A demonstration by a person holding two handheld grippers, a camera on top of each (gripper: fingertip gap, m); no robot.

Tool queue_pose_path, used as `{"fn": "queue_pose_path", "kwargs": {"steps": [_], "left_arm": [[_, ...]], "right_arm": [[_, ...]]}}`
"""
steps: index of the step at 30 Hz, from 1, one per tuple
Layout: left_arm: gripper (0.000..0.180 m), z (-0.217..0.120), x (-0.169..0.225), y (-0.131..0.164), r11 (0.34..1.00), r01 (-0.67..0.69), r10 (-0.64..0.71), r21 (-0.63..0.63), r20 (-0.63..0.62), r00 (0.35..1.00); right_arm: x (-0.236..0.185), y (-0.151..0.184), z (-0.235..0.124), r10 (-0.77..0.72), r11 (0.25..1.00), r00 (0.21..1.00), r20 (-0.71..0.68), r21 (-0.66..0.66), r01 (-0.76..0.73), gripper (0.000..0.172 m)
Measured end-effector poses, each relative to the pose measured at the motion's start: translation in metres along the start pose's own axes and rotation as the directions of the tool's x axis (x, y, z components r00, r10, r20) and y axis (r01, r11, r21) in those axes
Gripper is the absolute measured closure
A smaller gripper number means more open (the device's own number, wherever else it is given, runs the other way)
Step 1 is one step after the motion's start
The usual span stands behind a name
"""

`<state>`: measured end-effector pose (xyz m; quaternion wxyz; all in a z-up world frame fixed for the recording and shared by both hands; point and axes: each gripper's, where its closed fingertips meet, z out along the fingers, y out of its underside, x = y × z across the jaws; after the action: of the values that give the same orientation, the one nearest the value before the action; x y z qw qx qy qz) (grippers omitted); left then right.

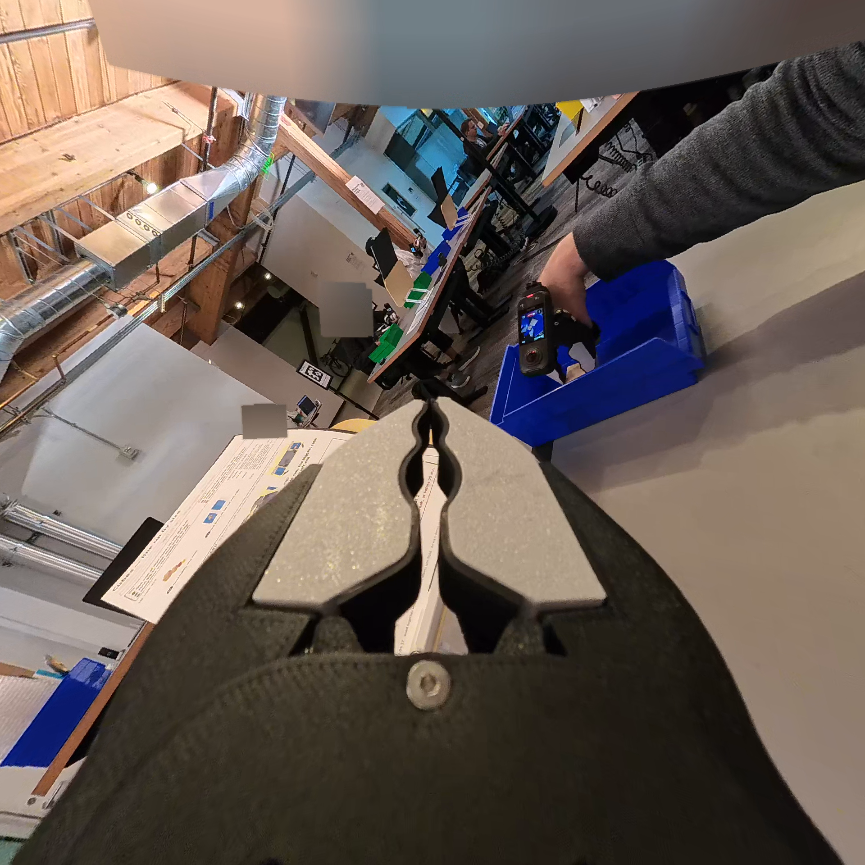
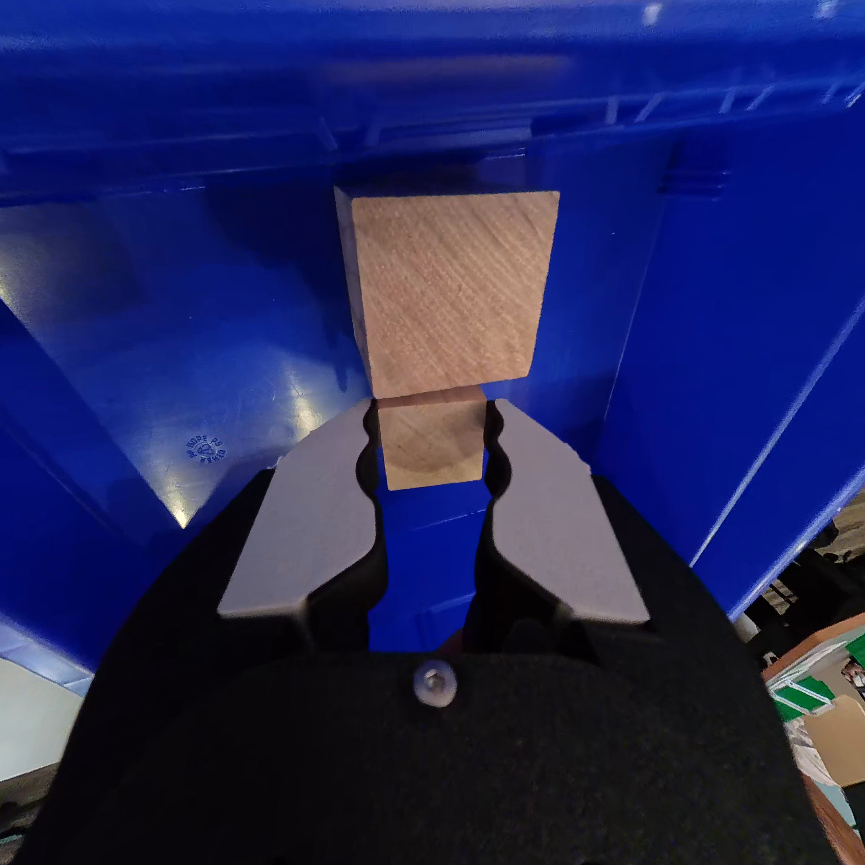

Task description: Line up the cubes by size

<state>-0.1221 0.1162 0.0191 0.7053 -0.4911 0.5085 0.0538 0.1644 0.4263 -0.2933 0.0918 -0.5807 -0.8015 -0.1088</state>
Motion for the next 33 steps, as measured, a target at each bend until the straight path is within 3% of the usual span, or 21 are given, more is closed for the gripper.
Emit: {"fn": "queue_pose_path", "kwargs": {"steps": [1,10,14,17,21,25,29,33], "left_arm": [[0.180,0.000,0.000,0.000,1.000,0.000,0.000,0.000,-0.002,1.000],[0.180,0.001,0.002,0.003,1.000,-0.001,0.001,-0.014,-0.009,1.000],[0.180,0.000,0.000,0.003,1.000,0.001,-0.001,-0.012,-0.003,1.000],[0.180,-0.001,-0.002,0.003,1.000,0.004,-0.004,-0.014,0.007,1.000],[0.180,0.000,-0.002,0.003,1.000,0.003,-0.003,-0.022,0.015,1.000],[0.180,0.004,-0.013,0.011,0.997,0.031,-0.026,-0.073,0.069,0.997],[0.180,0.014,-0.025,0.034,0.981,0.087,-0.063,-0.173,0.139,0.988],[0.179,0.019,-0.027,0.043,0.974,0.090,-0.059,-0.208,0.151,0.987]], "right_arm": [[0.000,0.000,0.000,0.001,1.000,1.000,-0.001,0.004,-0.001,0.129],[0.010,0.004,-0.023,0.047,0.999,0.993,-0.106,0.014,-0.046,0.121],[0.020,0.003,-0.072,0.101,0.995,0.955,-0.279,0.038,-0.095,0.122],[0.024,-0.013,-0.131,0.181,0.982,0.868,-0.462,0.138,-0.131,0.129],[0.006,-0.078,-0.211,0.299,0.913,0.761,-0.576,0.404,-0.053,0.135],[-0.022,-0.162,-0.270,0.380,0.769,0.735,-0.562,0.633,0.086,0.142],[-0.035,-0.241,-0.303,0.446,0.612,0.744,-0.497,0.776,0.151,0.144],[-0.039,-0.295,-0.317,0.446,0.499,0.786,-0.429,0.848,0.180,0.143]]}}
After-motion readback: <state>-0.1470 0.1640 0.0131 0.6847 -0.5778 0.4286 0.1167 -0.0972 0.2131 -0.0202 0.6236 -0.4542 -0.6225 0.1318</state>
